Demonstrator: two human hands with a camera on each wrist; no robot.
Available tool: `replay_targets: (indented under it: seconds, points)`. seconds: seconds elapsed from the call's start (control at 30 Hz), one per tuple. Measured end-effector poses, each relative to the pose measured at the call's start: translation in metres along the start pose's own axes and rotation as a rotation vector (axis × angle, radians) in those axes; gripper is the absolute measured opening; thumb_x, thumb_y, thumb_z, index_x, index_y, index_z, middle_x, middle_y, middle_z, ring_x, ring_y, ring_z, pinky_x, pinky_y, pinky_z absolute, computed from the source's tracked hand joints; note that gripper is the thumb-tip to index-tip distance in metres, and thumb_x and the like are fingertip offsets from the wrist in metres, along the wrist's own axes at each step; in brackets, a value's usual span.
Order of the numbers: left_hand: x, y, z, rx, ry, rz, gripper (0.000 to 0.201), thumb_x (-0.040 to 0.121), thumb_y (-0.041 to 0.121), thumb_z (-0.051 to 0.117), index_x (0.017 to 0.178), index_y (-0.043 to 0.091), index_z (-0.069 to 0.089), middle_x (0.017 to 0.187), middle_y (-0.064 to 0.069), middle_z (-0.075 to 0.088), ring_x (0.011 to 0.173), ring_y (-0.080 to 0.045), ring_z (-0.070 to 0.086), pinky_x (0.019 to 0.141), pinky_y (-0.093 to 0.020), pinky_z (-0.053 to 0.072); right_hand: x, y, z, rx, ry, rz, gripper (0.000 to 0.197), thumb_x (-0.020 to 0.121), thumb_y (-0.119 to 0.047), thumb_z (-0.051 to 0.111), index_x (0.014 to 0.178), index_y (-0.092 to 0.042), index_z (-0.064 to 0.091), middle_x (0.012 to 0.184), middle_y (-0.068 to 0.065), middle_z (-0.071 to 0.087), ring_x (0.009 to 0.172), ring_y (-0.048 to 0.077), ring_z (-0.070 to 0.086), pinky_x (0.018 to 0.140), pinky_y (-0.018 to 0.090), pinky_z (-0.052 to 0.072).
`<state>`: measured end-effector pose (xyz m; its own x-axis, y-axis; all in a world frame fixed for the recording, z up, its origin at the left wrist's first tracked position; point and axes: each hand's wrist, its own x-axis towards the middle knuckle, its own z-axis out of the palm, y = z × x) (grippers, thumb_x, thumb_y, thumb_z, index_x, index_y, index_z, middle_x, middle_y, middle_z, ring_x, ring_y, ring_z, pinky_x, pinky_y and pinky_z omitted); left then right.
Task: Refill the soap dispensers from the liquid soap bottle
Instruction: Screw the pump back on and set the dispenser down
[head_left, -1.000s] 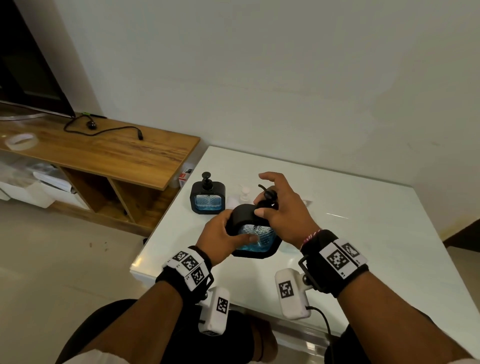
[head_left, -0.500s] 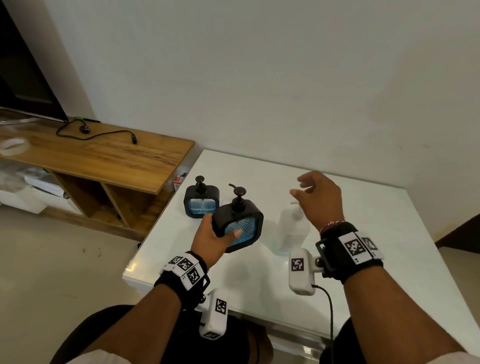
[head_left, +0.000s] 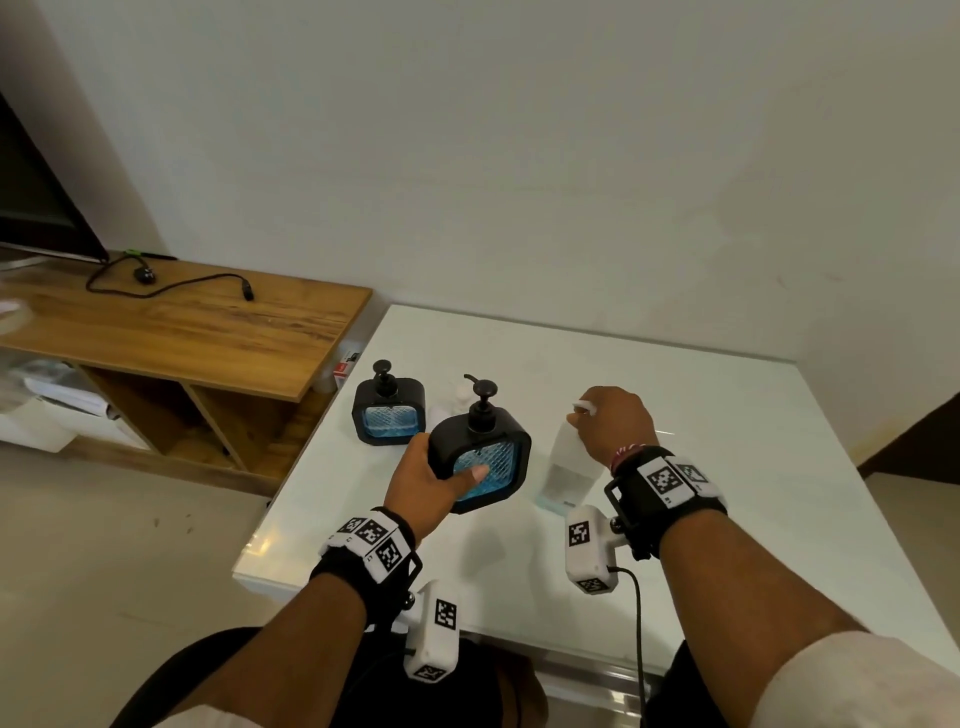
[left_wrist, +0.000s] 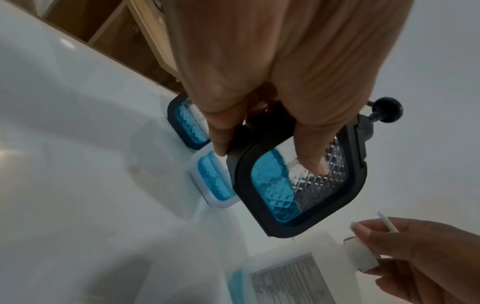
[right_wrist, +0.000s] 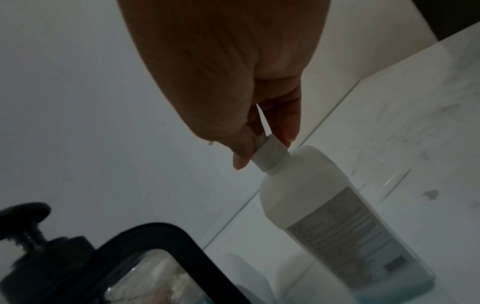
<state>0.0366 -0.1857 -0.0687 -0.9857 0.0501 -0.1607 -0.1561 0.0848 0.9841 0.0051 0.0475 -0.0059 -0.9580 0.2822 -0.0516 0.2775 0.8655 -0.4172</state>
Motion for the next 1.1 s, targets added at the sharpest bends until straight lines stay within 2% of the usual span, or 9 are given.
replay_targets:
  seconds: [0.13, 0.3, 0.43, 0.53, 0.7, 0.83, 0.9, 0.97, 1.1]
  points:
    - [0.005, 0.008, 0.016, 0.026, -0.008, 0.021, 0.040, 0.084, 0.012, 0.083, 0.110, 0.019, 0.054, 0.107, 0.002, 0.068, 0.098, -0.008, 0.067, 0.068, -0.014, 0.053, 0.000, 0.018, -0.011, -0.003, 0.034, 0.085, 0.015, 0.093, -0.019, 0.058, 0.100, -0.010, 0.069, 0.105, 0.008, 0.068, 0.097, 0.026, 0.062, 0.072, 0.026, 0.040]
    - [0.009, 0.019, 0.037, 0.043, -0.033, 0.017, 0.046, 0.084, 0.016, 0.083, 0.118, 0.016, 0.052, 0.110, 0.001, 0.066, 0.103, -0.017, 0.066, 0.083, -0.028, 0.055, 0.001, 0.047, -0.029, 0.061, 0.102, 0.226, 0.015, 0.094, -0.015, 0.057, 0.099, -0.007, 0.069, 0.106, 0.008, 0.069, 0.100, 0.027, 0.063, 0.070, 0.026, 0.039]
    - [0.009, 0.022, 0.045, 0.065, -0.062, 0.022, 0.048, 0.085, 0.017, 0.083, 0.121, 0.017, 0.051, 0.110, 0.003, 0.066, 0.100, -0.012, 0.065, 0.077, -0.021, 0.054, 0.005, 0.067, -0.040, 0.080, 0.117, 0.283, 0.018, 0.095, -0.017, 0.057, 0.104, -0.006, 0.068, 0.112, 0.011, 0.068, 0.104, 0.030, 0.061, 0.072, 0.027, 0.039]
    - [0.010, 0.026, 0.050, 0.075, -0.061, 0.019, 0.048, 0.085, 0.017, 0.083, 0.122, 0.016, 0.051, 0.115, -0.001, 0.066, 0.105, -0.017, 0.065, 0.078, -0.022, 0.054, 0.007, 0.076, -0.041, 0.110, 0.123, 0.289, 0.020, 0.093, -0.021, 0.062, 0.107, -0.006, 0.064, 0.114, 0.010, 0.066, 0.106, 0.029, 0.060, 0.073, 0.026, 0.037]
    - [0.009, 0.035, 0.058, 0.098, -0.056, 0.034, 0.048, 0.085, 0.019, 0.083, 0.120, 0.017, 0.051, 0.114, 0.000, 0.065, 0.105, -0.017, 0.065, 0.084, -0.028, 0.057, 0.006, 0.078, -0.036, 0.144, 0.078, 0.237, 0.041, 0.085, -0.034, 0.071, 0.114, -0.009, 0.057, 0.117, 0.011, 0.062, 0.107, 0.029, 0.057, 0.077, 0.028, 0.041]
    - [0.008, 0.038, 0.058, 0.100, -0.079, 0.020, 0.046, 0.085, 0.020, 0.082, 0.119, 0.018, 0.051, 0.110, 0.002, 0.065, 0.104, -0.017, 0.065, 0.086, -0.031, 0.056, -0.005, 0.066, -0.051, 0.002, 0.046, 0.239, 0.068, 0.081, -0.046, 0.073, 0.133, -0.013, 0.044, 0.131, 0.013, 0.049, 0.121, 0.034, 0.047, 0.096, 0.042, 0.043]
    - [0.008, 0.039, 0.056, 0.111, -0.094, 0.014, 0.046, 0.085, 0.019, 0.082, 0.119, 0.018, 0.051, 0.110, 0.002, 0.065, 0.103, -0.016, 0.064, 0.082, -0.027, 0.055, -0.012, 0.052, -0.066, -0.111, 0.098, 0.174, 0.065, 0.083, -0.040, 0.071, 0.135, -0.015, 0.042, 0.133, 0.012, 0.046, 0.123, 0.033, 0.044, 0.098, 0.043, 0.040]
    - [0.008, 0.039, 0.055, 0.117, -0.113, 0.009, 0.046, 0.085, 0.017, 0.082, 0.119, 0.018, 0.051, 0.110, 0.002, 0.065, 0.103, -0.017, 0.064, 0.079, -0.024, 0.053, -0.021, 0.038, -0.078, 0.011, 0.106, 0.010, 0.057, 0.084, -0.031, 0.070, 0.134, -0.018, 0.047, 0.131, 0.008, 0.050, 0.119, 0.027, 0.048, 0.096, 0.038, 0.042]
    - [0.008, 0.036, 0.056, 0.127, -0.171, -0.015, 0.047, 0.084, 0.014, 0.083, 0.120, 0.017, 0.054, 0.115, -0.002, 0.068, 0.107, -0.020, 0.067, 0.087, -0.033, 0.057, -0.037, 0.019, -0.074, 0.347, -0.173, -0.205, 0.065, 0.079, -0.034, 0.078, 0.136, -0.025, 0.048, 0.126, -0.003, 0.053, 0.101, 0.013, 0.054, 0.082, 0.025, 0.039]
